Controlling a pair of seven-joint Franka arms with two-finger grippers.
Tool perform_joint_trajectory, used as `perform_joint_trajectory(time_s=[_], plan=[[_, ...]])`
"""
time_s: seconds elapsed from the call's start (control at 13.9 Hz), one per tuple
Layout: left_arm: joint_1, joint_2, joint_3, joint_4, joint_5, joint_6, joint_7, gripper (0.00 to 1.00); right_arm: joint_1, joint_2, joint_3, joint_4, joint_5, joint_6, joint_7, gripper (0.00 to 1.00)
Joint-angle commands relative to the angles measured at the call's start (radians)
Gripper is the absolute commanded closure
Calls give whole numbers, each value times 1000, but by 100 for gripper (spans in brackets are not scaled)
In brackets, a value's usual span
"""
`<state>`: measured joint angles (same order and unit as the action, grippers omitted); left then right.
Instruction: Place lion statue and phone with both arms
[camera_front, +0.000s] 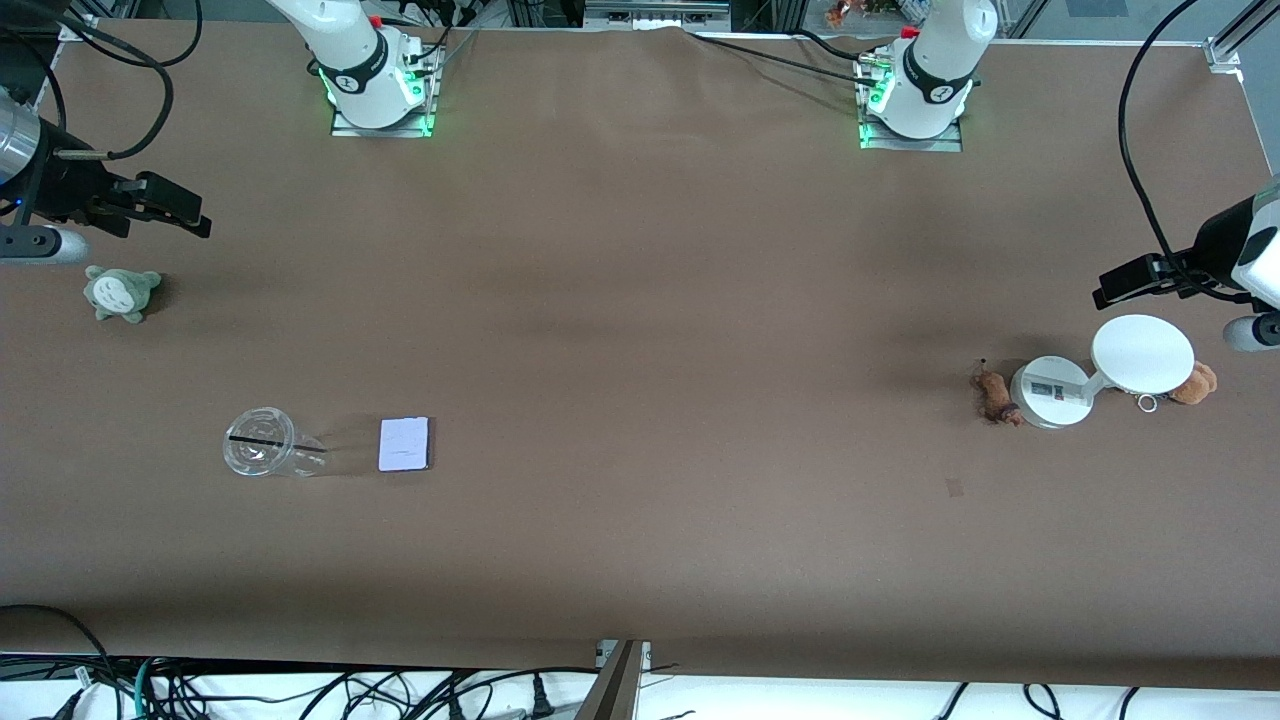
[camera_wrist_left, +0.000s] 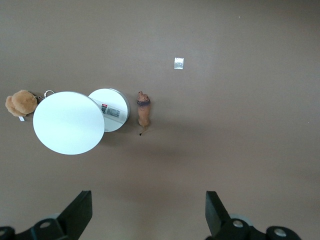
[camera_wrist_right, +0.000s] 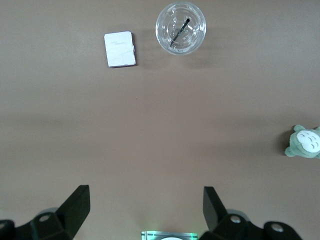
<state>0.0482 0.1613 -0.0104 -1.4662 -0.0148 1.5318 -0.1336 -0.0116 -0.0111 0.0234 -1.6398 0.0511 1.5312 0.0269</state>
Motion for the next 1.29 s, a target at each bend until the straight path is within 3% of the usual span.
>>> perform_joint_trajectory(time_s=[0.0,0.14,1.22], plan=[[5,15,-3,35,6,-24,17,0,-19,-46,24,-35,-26,30,-8,0],[5,15,-3,35,6,-24,19,0,-14,-43,52,-32,-53,32,-8,0],[7,15,-2,35,6,-24,19,0,-1,-24,53,-14,-53,23,-10,0]])
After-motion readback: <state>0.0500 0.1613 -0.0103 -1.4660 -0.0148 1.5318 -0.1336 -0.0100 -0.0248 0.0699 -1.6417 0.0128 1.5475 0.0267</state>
